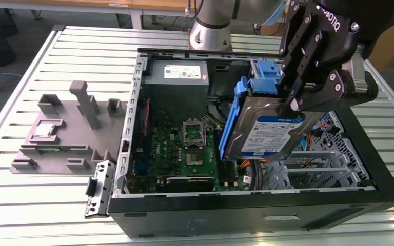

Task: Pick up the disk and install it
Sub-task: 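Insert the disk into the insertion slot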

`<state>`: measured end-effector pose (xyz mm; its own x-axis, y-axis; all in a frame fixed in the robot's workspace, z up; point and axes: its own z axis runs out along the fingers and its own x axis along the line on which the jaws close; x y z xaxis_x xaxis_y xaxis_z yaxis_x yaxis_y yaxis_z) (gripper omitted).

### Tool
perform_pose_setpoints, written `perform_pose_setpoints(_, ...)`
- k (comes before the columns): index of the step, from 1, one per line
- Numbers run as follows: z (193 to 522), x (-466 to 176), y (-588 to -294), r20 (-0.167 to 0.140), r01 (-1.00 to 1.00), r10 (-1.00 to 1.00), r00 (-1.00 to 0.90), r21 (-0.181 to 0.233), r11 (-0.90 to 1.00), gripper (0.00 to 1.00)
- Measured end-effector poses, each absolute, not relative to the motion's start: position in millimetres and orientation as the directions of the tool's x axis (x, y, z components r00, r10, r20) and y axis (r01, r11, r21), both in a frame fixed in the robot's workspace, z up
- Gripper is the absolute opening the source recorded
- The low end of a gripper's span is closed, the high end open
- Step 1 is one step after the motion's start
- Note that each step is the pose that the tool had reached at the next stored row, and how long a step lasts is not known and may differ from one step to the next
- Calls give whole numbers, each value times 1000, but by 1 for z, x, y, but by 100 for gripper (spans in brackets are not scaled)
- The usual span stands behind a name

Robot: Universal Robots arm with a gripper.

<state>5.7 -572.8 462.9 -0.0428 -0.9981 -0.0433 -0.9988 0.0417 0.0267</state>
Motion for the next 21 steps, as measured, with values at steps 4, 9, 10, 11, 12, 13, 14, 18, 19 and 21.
perform_pose_setpoints(4, 463, 6, -574, -42, -999, -998, -43, 27, 42, 35)
perform_pose_setpoints(9, 462, 9, -574, -40, -999, -998, -43, 27, 42, 35)
perform_pose_setpoints(10, 462, 11, -574, -39, -999, -998, -43, 27, 42, 35)
perform_pose_setpoints(11, 462, 13, -574, -39, -999, -998, -43, 27, 42, 35)
perform_pose_setpoints(12, 462, 16, -574, -39, -999, -998, -43, 27, 42, 35)
perform_pose_setpoints(13, 462, 19, -574, -39, -999, -998, -43, 27, 42, 35)
perform_pose_setpoints(14, 462, 21, -574, -39, -999, -998, -43, 27, 42, 35)
perform_pose_setpoints(18, 462, 33, -574, -39, -999, -998, -43, 27, 42, 35)
perform_pose_setpoints(19, 461, 36, -574, -39, -999, -998, -43, 27, 42, 35)
perform_pose_setpoints(21, 461, 42, -574, -39, -999, -998, -43, 27, 42, 35)
